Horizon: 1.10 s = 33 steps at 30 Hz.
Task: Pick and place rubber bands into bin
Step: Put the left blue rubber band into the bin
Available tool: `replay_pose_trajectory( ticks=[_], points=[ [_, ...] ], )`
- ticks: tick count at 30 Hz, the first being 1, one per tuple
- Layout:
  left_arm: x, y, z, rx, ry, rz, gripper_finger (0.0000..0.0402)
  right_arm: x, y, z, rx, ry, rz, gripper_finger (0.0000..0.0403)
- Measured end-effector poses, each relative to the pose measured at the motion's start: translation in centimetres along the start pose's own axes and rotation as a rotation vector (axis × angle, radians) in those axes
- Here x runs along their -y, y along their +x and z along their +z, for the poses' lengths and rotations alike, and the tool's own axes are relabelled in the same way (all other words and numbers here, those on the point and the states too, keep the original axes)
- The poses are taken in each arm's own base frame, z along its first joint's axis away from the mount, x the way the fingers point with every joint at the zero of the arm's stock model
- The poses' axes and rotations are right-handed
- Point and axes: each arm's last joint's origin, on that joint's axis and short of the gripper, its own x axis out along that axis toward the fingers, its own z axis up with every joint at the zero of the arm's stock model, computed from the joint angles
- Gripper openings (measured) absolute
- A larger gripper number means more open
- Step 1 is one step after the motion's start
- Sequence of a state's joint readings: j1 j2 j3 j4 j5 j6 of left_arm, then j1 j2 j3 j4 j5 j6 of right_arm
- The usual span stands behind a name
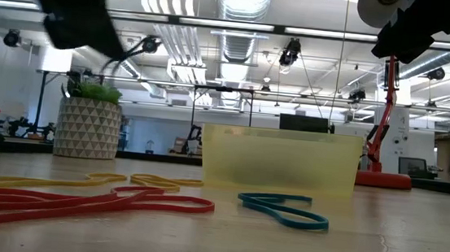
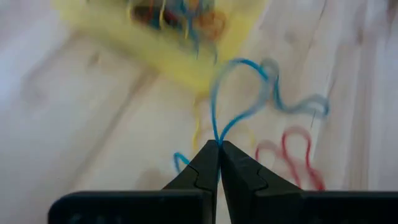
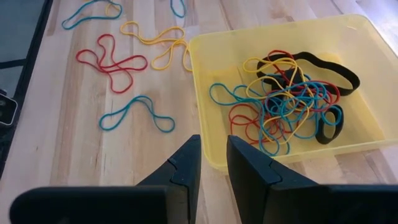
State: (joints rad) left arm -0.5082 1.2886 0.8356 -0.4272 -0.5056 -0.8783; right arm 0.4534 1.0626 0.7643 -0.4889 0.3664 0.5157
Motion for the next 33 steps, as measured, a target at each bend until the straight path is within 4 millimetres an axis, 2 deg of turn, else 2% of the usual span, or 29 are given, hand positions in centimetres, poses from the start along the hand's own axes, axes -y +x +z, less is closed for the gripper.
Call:
replay_pose_trajectory(
  ticks=[10, 16, 20, 29, 33],
  points=[
    [-0.6, 0.5, 6.2, 0.219, 0.092, -0.018, 0.0, 0.0, 0.0, 0.0, 0.001, 0.008, 0.001, 0.0068],
    [-1.7, 1.4, 9.1, 0.362, 0.093, 0.003, 0.0, 0.0, 0.0, 0.0, 0.001, 0.016, 0.001, 0.0068],
    [-2.5, 3.1, 10.1, 0.402, 0.068, 0.033, 0.0, 0.0, 0.0, 0.0, 0.002, 0.017, 0.002, 0.0068],
    [-2.5, 8.3, 9.9, 0.412, 0.046, 0.038, 0.0, 0.0, 0.0, 0.0, 0.004, 0.029, 0.003, 0.0068],
    [-2.4, 9.7, 9.8, 0.434, 0.032, 0.029, 0.0, 0.0, 0.0, 0.0, 0.004, 0.029, 0.004, 0.0068]
  ],
)
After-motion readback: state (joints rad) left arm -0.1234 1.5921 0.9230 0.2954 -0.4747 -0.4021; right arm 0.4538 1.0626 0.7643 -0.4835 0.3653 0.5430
